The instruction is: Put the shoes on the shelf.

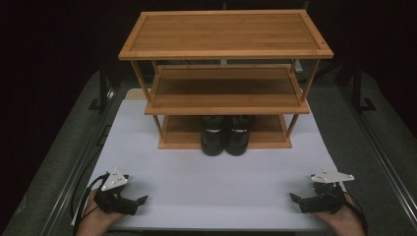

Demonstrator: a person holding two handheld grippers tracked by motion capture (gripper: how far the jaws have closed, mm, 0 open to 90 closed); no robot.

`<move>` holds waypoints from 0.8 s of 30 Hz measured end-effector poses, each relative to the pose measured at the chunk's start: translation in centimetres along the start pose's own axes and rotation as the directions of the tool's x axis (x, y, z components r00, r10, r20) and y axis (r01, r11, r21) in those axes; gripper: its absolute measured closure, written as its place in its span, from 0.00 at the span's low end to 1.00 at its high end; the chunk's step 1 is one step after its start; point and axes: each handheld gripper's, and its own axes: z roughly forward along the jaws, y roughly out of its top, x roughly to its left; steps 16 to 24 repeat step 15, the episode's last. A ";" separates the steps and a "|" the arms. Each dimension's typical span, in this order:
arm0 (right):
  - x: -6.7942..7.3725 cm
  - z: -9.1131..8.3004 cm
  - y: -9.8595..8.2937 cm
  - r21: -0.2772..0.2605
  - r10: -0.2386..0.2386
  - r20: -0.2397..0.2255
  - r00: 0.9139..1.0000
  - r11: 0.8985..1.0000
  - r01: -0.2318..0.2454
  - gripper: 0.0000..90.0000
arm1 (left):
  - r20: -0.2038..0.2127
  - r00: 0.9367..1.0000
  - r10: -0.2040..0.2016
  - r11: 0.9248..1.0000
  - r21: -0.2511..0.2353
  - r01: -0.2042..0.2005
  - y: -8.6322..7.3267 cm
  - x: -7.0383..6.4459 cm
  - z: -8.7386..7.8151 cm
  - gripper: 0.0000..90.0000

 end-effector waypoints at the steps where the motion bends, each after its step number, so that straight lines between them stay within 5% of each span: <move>1: 0.0 0.2 -0.1 0.017 0.002 0.004 1.000 1.000 -0.002 0.00 | 0.003 1.000 -0.001 1.000 0.007 0.001 -0.2 0.1 0.1 0.00; 24: -0.1 0.2 -0.4 0.008 0.018 -0.001 1.000 1.000 -0.018 0.00 | 0.016 1.000 -0.006 1.000 0.020 0.006 -0.4 0.2 0.4 0.00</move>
